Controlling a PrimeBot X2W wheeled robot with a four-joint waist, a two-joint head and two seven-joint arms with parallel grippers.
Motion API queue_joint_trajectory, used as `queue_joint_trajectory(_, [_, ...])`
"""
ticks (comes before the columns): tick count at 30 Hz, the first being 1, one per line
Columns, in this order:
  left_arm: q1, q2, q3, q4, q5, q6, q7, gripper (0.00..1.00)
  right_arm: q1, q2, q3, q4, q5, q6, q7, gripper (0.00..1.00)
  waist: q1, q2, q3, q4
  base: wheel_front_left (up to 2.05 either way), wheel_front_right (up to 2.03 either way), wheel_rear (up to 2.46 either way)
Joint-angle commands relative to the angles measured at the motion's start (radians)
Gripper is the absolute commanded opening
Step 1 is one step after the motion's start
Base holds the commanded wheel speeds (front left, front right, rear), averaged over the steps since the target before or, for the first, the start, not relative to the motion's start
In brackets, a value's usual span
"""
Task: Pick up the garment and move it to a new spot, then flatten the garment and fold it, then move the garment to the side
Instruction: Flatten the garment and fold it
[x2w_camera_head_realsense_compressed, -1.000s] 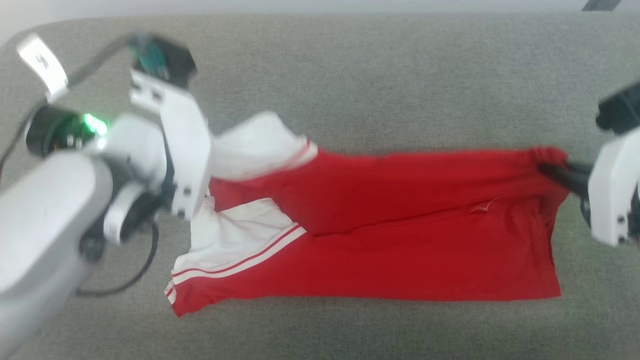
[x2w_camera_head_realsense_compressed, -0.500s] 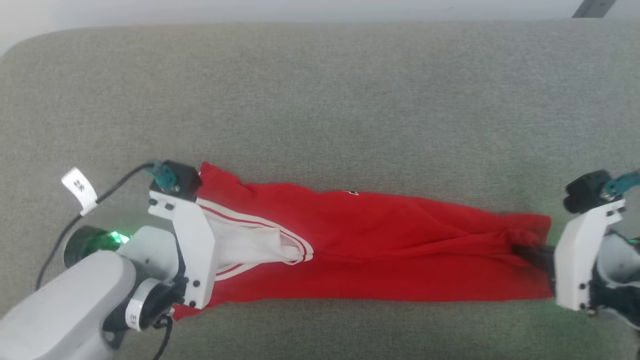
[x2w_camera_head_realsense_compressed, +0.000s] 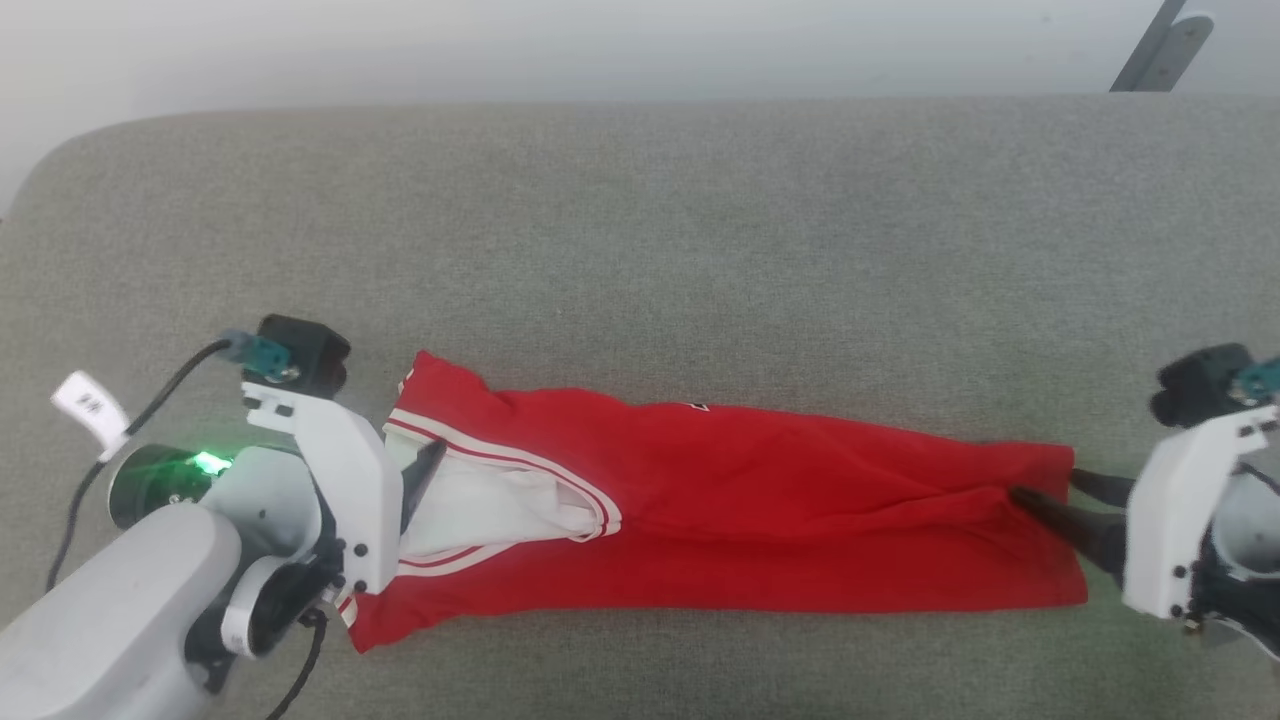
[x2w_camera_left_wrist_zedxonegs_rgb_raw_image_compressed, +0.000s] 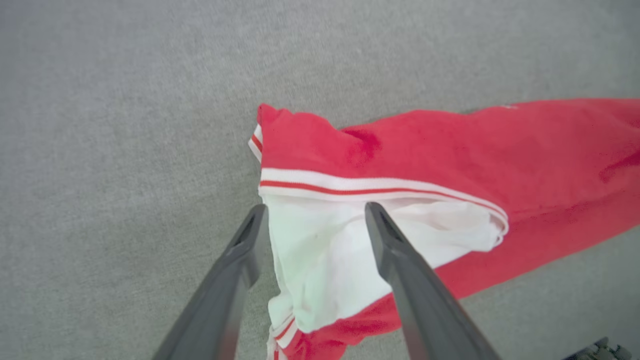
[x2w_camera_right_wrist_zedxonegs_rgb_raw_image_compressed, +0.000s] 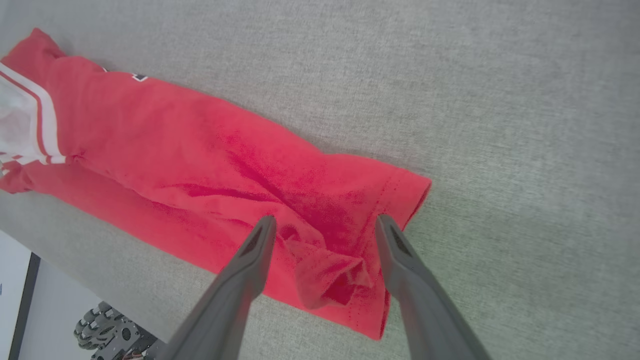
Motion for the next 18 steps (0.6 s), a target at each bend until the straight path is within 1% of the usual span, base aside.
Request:
queue_joint_trajectory(1, [0.016,0.000,0.008,-0.008,0.010,-0.008,-0.023,1.00,0.016,0.005,-0.010,-0.003,-0.003,0.000,-0.009,1.00,0.0000,0.0000,-0.004,-0.001,0.00,0.00,0.00])
queue_joint_trajectory(6, [0.069,0.008,0.042,-0.031,0.048,-0.037,-0.198,1.00,0.042,0.032,-0.093,0.008,-0.027,0.000,-0.028,1.00,0.0000,0.0000,-0.008,0.000,0.00,0.00,0.00])
queue_joint_trajectory(10, [0.115,0.000,0.077,-0.023,0.075,-0.047,-0.354,1.00,0.050,0.052,-0.131,0.043,-0.032,0.000,-0.023,1.00,0.0000,0.0000,-0.002,0.006,0.00,0.00,0.00])
queue_joint_trajectory(13, [0.157,-0.009,0.109,-0.003,0.087,-0.047,-0.468,1.00,0.038,0.060,-0.144,0.076,-0.033,0.000,-0.027,1.00,0.0000,0.0000,0.002,0.016,0.00,0.00,0.00])
queue_joint_trajectory(15, [0.184,-0.021,0.130,0.008,0.076,-0.047,-0.535,1.00,0.028,0.069,-0.139,0.098,-0.026,0.000,-0.029,1.00,0.0000,0.0000,0.004,0.023,0.00,0.00,0.00])
queue_joint_trajectory(16, [0.197,-0.019,0.140,0.018,0.084,-0.045,-0.568,1.00,0.020,0.072,-0.131,0.110,-0.023,0.000,-0.032,1.00,0.0000,0.0000,0.006,0.026,0.00,0.00,0.00])
queue_joint_trajectory(17, [0.228,-0.026,0.159,0.038,0.073,-0.050,-0.629,1.00,0.009,0.075,-0.115,0.136,-0.017,0.000,-0.033,1.00,0.0000,0.0000,0.009,0.035,0.00,0.00,0.00])
queue_joint_trajectory(18, [0.238,-0.028,0.166,0.047,0.079,-0.049,-0.657,1.00,0.000,0.074,-0.108,0.151,-0.016,0.000,-0.035,1.00,0.0000,0.0000,0.011,0.040,0.00,0.00,0.00])
